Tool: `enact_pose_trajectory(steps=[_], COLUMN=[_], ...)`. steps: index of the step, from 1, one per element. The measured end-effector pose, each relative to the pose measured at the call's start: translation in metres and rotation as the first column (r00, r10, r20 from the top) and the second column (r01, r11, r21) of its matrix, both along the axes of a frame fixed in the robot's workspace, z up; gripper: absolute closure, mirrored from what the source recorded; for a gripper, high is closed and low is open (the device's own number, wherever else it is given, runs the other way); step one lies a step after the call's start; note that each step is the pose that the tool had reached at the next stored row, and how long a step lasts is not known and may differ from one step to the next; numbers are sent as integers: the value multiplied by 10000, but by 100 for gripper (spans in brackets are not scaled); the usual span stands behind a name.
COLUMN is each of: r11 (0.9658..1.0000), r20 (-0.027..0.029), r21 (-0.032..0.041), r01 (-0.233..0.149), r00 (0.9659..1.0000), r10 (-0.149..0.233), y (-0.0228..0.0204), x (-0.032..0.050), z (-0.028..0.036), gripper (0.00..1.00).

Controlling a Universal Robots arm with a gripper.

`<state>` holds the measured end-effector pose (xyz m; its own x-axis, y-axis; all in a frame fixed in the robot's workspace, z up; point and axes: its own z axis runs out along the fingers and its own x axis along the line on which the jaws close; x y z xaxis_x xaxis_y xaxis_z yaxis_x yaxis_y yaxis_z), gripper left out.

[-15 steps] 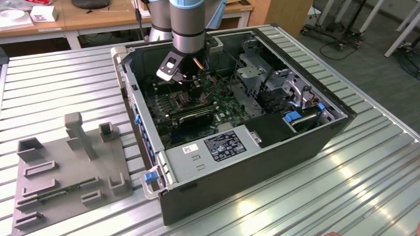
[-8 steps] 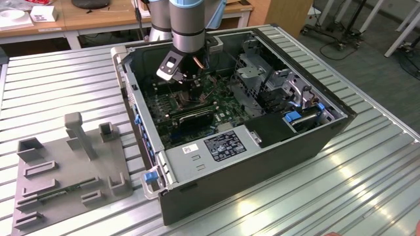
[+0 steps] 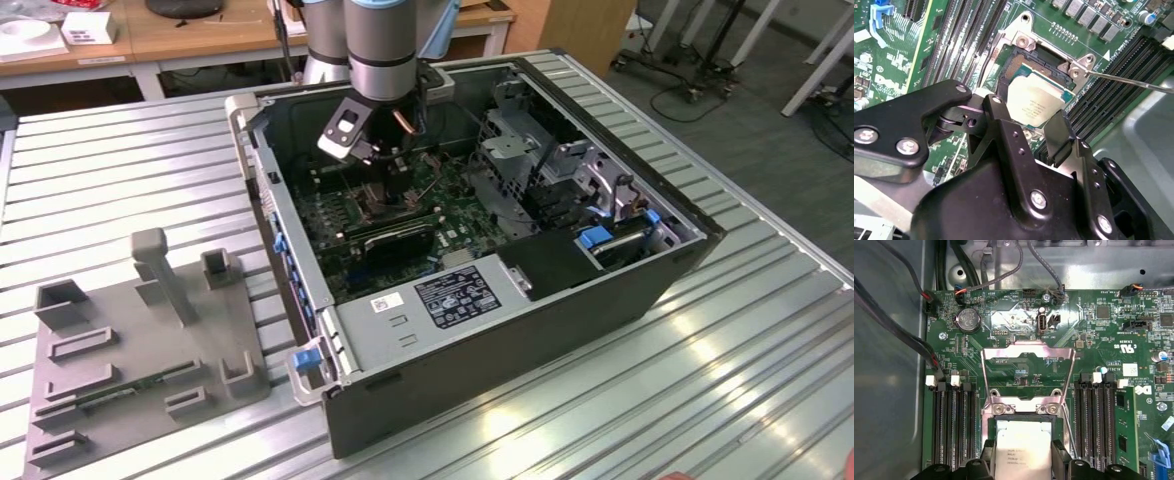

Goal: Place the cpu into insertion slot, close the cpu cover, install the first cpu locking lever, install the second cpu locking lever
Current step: 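Place the cpu into insertion slot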

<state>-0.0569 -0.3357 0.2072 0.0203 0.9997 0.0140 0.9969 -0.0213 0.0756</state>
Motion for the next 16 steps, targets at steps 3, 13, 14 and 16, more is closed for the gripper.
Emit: enact_pose_trajectory(steps=[3,13,14,16], r11=[10000,10000,10000,10000], r20=[13,14,14,14], r21=[3,0,0,0], r01=[0,0,0,0], r00=[10000,10000,10000,10000], r10=[0,0,0,0], y=[0,0,0,0], x=[0,-4,-4,-4], z=[1,0,0,-1], gripper=[46,46,45,45])
